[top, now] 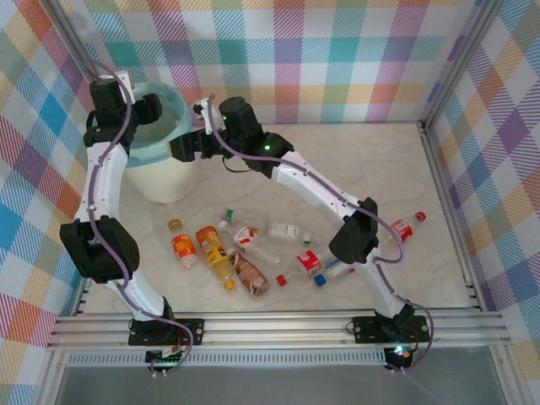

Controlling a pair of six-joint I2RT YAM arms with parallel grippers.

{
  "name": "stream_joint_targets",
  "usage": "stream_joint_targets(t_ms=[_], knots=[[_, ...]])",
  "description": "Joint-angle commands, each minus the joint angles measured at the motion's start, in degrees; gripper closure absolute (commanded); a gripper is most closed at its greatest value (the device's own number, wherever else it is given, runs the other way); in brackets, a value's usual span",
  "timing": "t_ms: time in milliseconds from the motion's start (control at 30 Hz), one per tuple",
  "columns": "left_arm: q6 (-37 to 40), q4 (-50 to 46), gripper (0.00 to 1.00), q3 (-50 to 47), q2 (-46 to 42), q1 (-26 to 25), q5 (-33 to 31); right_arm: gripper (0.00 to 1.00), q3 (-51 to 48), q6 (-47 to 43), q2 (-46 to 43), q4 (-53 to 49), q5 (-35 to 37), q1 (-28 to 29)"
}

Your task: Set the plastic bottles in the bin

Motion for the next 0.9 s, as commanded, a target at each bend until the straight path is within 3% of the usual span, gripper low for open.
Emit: stream_joint_targets(t_ms=[0, 233, 433, 567, 867], knots=[[0.9, 0.3, 0.26, -0.1, -2.7, 0.5, 0.8, 0.11, -3.2, -1.7, -4.1, -0.8, 0.6, 0.6], [-2.2, -1.3, 0.26, 2.0, -5.8, 0.2, 5.2, 0.1, -8.5, -4.7, -10.1, -3.6, 3.1, 0.4], [-2.1, -5.5, 0.27, 3.9, -10.2, -4.4, 2.9, 0.08, -14.2, -4.9, -15.9, -8.3, 5.1, -1.6], [-2.7, -7.4, 0.27, 3.2, -13.8, -10.0, 0.4, 0.08, -24.8, -2.7, -22.7, -8.0, 7.8, -5.0], [1.1, -5.0, 0.27, -5.8, -18.2, -29.7, -5.0, 0.12, -51.1, 3.6, -39.3, -12.4, 15.2, -17.5]])
